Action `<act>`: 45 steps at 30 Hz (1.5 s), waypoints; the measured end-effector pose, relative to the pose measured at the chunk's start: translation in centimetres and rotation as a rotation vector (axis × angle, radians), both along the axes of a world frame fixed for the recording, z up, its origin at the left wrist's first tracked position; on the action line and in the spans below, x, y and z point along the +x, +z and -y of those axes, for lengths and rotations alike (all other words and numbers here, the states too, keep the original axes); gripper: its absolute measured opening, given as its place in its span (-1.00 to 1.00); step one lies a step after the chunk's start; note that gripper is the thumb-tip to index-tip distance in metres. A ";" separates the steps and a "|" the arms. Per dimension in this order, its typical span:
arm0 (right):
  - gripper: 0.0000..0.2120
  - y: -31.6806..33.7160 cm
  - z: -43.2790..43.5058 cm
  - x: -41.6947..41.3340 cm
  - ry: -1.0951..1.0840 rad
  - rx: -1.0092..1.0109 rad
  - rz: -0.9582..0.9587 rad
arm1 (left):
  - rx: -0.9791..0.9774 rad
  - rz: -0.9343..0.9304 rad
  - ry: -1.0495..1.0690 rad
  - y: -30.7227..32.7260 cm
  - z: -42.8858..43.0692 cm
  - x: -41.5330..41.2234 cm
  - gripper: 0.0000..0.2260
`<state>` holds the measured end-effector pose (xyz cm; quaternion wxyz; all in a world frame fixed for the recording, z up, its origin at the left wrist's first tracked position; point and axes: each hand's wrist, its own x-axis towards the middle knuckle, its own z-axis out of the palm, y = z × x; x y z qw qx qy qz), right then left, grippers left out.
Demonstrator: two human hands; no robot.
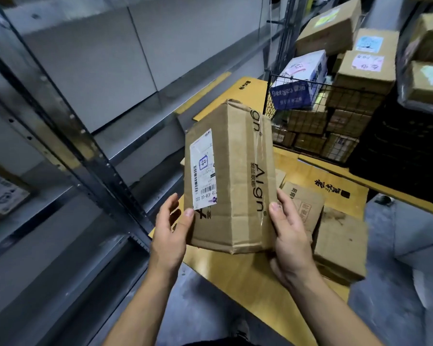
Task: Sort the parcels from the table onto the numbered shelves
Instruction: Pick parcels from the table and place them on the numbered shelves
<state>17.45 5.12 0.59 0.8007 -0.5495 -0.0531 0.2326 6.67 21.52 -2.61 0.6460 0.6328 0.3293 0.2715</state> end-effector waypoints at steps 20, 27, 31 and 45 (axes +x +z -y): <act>-0.59 -1.1 -14.2 -21.0 0.578 -0.256 0.550 | 0.101 0.083 0.435 2.7 -3.9 -31.3 -0.41; -0.37 -0.1 -17.2 -32.1 0.910 -0.113 0.462 | 0.208 -0.020 0.661 2.4 -3.5 -42.9 -0.46; -0.54 -0.7 -17.8 -37.2 1.060 -0.192 0.530 | 0.153 -0.068 0.742 1.3 -2.5 -47.7 -0.52; -0.30 -4.2 -21.6 -44.5 1.204 -0.410 0.533 | 0.107 -0.319 0.845 -3.0 -1.3 -54.9 -0.37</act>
